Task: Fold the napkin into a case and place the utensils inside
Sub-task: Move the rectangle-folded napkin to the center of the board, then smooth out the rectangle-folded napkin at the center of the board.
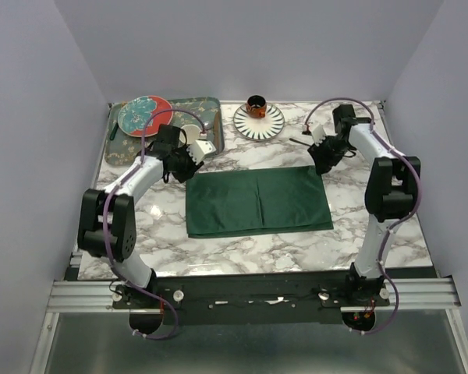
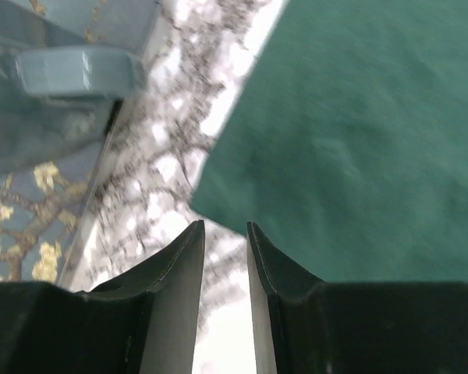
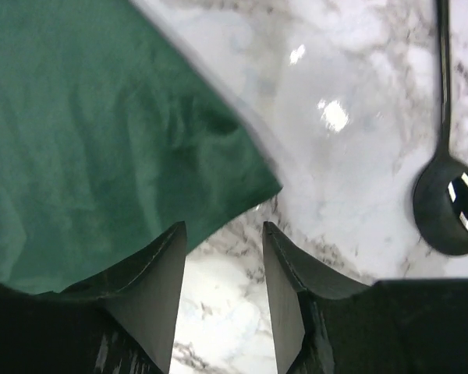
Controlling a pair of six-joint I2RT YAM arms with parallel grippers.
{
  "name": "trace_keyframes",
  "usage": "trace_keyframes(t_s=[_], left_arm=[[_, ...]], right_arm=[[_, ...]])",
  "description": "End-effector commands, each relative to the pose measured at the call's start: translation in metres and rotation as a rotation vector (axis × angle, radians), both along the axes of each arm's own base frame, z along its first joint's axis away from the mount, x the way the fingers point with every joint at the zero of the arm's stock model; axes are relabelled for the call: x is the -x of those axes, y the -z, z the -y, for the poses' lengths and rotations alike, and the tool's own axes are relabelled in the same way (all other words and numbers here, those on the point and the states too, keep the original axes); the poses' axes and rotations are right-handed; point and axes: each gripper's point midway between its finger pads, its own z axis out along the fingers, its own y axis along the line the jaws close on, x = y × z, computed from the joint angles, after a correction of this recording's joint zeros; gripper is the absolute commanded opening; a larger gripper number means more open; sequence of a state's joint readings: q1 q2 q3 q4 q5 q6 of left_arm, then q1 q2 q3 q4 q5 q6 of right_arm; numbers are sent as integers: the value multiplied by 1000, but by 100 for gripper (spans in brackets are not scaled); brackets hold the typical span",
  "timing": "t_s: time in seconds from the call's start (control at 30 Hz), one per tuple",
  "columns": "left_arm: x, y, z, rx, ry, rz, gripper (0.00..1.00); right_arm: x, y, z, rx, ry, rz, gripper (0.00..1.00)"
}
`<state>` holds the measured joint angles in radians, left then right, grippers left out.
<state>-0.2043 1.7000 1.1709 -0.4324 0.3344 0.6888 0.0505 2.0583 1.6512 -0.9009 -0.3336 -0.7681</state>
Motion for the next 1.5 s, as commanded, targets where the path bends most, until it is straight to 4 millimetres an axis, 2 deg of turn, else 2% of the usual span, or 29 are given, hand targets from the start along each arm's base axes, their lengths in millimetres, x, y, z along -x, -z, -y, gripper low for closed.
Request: trace_keyframes(t_s=[0.0,0.03,0.07,0.1,0.13,0.17,0.2,0.23,0.27,0.3,0.37,0.4,0.5,0.63,0.93,1.07,1.13,1.27,1.47], left_arm=[[57,-22,7,19,117,5,40],[67,-28,8,18,130,18,40],[82,-23,11,7,155,-6,40],[99,-9,9,-3,164,-44,40],[109,-11,11,-4,180,-34,40],[117,-8,11,-14,189,-38,40],[133,5,14,-19,205,-69,41],[140,4,16,-13,215,-60,43],[146,8,17,-12,221,-70,44],[157,17,19,-28,237,-92,44],[160,19,20,-31,232,-82,45],[164,24,19,-38,234,-90,45],[167,28,20,-43,237,-92,46],[168,31,19,-53,237,-93,47],[166,32,19,-54,237,-86,47],[165,32,18,-60,238,-83,46],[166,33,18,-61,239,-85,46],[166,33,18,-66,242,-87,45],[167,31,18,-61,247,-86,44]], right_arm=[[38,-48,-1,-46,-69,54,51],[48,-53,-4,-62,-92,58,50],[72,-54,-8,-73,-150,38,48],[83,-55,-10,-71,-177,37,47],[94,-53,-10,-66,-204,37,46],[116,-32,-10,-49,-251,-2,45],[124,-38,-11,-33,-273,44,45],[133,-31,-11,-23,-292,43,45],[135,-26,-13,8,-320,71,45],[152,-12,-13,19,-335,41,45],[155,-3,-16,55,-367,70,45],[164,8,-15,64,-372,50,45],[163,15,-16,95,-385,68,45],[172,31,-12,122,-393,37,45],[172,44,-5,175,-416,44,44],[171,41,-7,170,-416,56,35],[167,33,-10,160,-413,76,32],[170,20,-16,132,-422,83,22],[176,16,-16,129,-441,77,11]])
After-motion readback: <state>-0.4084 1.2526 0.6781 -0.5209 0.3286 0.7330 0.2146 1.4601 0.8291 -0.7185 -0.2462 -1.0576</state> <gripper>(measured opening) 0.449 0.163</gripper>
